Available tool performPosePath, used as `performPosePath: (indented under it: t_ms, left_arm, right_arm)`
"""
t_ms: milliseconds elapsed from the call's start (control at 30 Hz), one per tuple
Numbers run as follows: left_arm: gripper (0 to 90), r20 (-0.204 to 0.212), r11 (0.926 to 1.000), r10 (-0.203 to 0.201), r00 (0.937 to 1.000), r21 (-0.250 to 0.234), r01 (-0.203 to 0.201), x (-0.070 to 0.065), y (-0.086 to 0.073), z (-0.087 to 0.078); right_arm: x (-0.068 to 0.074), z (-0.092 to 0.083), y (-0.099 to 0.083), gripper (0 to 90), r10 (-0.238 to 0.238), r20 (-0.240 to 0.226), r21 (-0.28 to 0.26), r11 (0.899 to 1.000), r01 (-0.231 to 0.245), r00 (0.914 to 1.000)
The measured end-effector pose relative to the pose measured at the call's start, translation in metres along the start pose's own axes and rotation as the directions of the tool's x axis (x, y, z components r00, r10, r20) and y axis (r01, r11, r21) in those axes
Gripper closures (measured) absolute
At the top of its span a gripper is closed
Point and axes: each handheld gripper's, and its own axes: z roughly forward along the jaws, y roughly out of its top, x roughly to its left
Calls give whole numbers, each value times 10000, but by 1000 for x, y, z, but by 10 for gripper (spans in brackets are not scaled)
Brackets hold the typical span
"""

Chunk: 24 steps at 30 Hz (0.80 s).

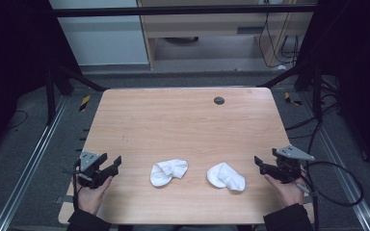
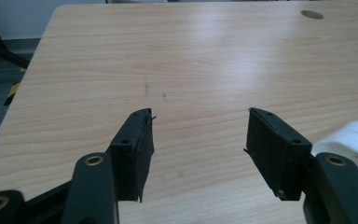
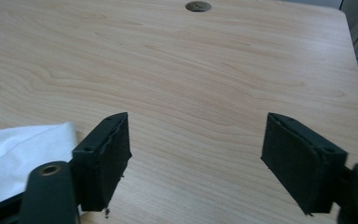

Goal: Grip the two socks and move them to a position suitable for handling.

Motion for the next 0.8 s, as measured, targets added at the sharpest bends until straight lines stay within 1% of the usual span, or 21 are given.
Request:
performPosePath:
  t_ms: [33,67,100,167,200,233,267,333,367,400,433,467,500,567,600,633,667,700,733,767,800]
  left_arm:
    - [404,104,10000,-71,9999,54,70,-3,0,-1]
    - [404,296,9999,-113,9995,90,111,-7,-1,-2]
    - [403,296,9999,-113,9995,90,111,-7,-1,-2]
    - [400,498,9997,161,9986,184,-170,-15,-2,-2]
    - [396,575,9992,322,9978,229,-335,-19,-3,-3]
    - [396,692,9988,432,9967,207,-447,-23,-3,-3]
    - [394,812,9983,537,9953,190,-555,-26,-3,-3]
    - [375,1040,9972,724,9919,134,-742,-32,-2,-1]
    - [372,1171,9970,747,9903,128,-767,-35,-1,0]
    - [366,1325,9963,824,9877,122,-847,-41,0,2]
    - [365,1325,9963,824,9877,122,-847,-41,0,2]
    - [362,1458,9954,909,9851,167,-943,-47,2,3]
    - [360,1458,9954,909,9851,167,-943,-47,2,3]
    - [359,1535,9949,966,9834,134,-998,-52,4,4]
    - [358,1593,9945,1014,9820,89,-1041,-57,6,6]
    - [357,1593,9945,1014,9820,89,-1041,-57,6,6]
    - [357,1653,9934,1105,9800,135,-1143,-62,8,9]
    - [356,1653,9934,1105,9800,135,-1143,-62,8,9]
    - [355,1702,9922,1200,9781,143,-1242,-66,9,11]
    - [354,1702,9922,1200,9781,143,-1242,-66,9,11]
    - [353,1733,9917,1228,9772,155,-1274,-69,10,12]
  right_arm:
    - [4,-1,0,267,-120,-2,-61,9999,120,9999]
    - [8,-1,0,274,-170,-106,-92,9998,169,9998]
    - [8,-1,0,274,-170,-106,-92,9998,169,9998]
    - [15,-1,2,281,-307,-258,-4,9995,307,9992]
    - [22,-1,5,285,-343,-394,172,9992,350,9986]
    - [22,-1,5,285,-343,-394,172,9992,350,9986]
    - [25,-1,6,285,-300,-409,248,9992,310,9987]
    - [30,-1,9,281,-376,-565,412,9983,400,9977]
    - [33,-1,10,282,-433,-638,465,9978,463,9970]
    - [36,-2,11,296,-464,-803,426,9978,500,9957]
    - [36,-2,11,296,-464,-803,426,9978,500,9957]
    - [39,-2,12,307,-498,-1008,388,9978,539,9937]
    - [40,-3,13,309,-535,-1032,394,9976,578,9932]
    - [41,-3,14,311,-557,-1069,406,9974,603,9927]
    - [43,-3,16,325,-571,-1070,329,9976,609,9926]
    - [43,-3,16,325,-571,-1070,329,9976,609,9926]
    - [45,-2,18,324,-549,-1174,320,9977,590,9916]
    - [45,-2,18,324,-549,-1174,320,9977,590,9916]
    - [45,-1,20,320,-668,-1157,358,9968,714,9910]
    - [45,-1,20,320,-668,-1157,358,9968,714,9910]
    - [45,-2,23,316,-621,-1189,288,9974,660,9910]
